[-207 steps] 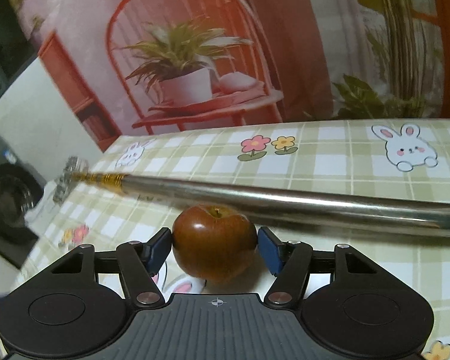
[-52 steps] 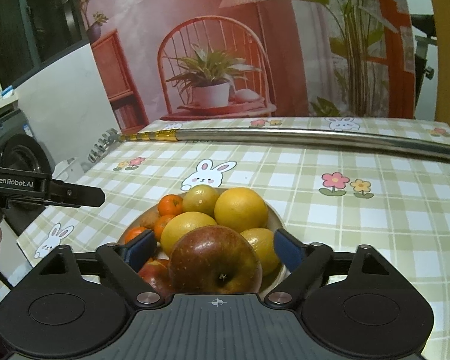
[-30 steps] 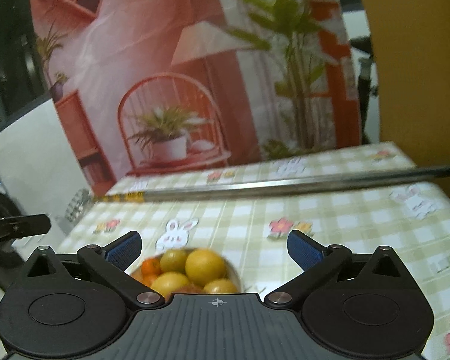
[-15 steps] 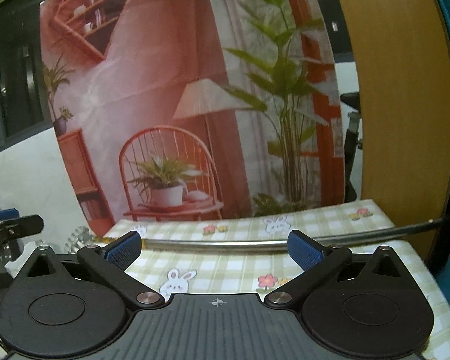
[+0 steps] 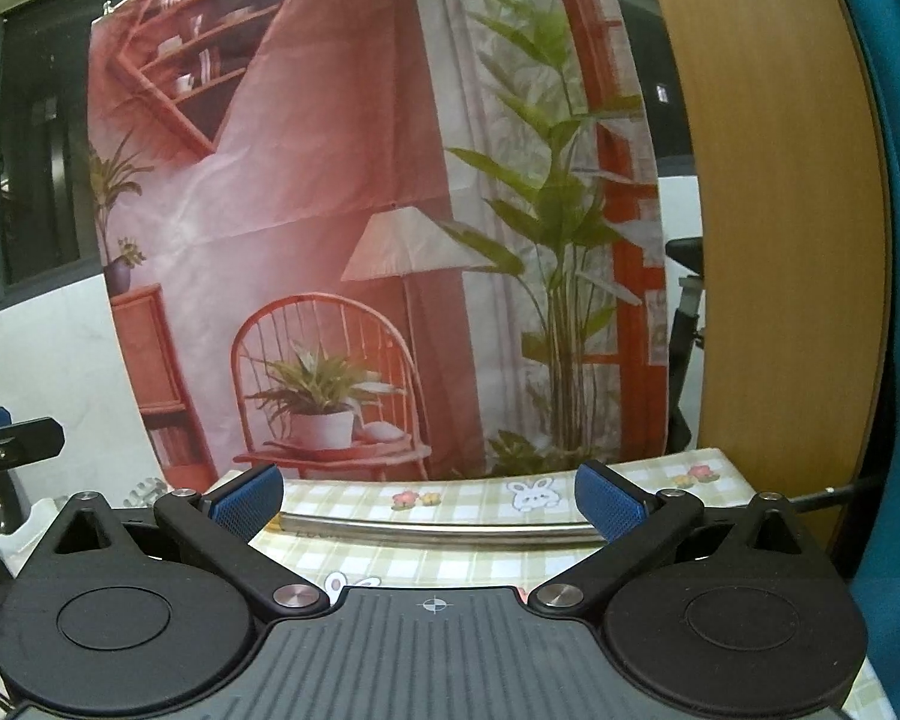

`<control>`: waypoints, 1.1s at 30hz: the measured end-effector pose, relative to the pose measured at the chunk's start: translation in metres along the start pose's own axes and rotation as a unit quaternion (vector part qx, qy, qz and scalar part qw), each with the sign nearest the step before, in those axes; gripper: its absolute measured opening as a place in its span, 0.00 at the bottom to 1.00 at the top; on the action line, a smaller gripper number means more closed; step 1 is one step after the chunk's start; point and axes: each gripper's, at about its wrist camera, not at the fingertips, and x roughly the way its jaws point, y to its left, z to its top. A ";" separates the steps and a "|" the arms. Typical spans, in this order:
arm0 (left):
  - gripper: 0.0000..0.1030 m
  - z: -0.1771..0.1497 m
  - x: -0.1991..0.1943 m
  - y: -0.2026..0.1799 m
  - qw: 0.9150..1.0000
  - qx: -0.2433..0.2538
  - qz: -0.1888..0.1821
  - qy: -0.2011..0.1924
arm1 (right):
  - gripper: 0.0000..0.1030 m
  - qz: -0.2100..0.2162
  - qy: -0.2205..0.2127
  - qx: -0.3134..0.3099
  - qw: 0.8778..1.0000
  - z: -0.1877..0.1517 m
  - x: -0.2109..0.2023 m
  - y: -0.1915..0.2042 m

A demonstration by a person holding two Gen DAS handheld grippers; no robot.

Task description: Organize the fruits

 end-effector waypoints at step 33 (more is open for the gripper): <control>1.00 -0.006 0.005 0.006 1.000 -0.011 -0.004 0.017 | 1.00 -0.004 -0.013 -0.008 1.000 -0.005 -0.002 0.001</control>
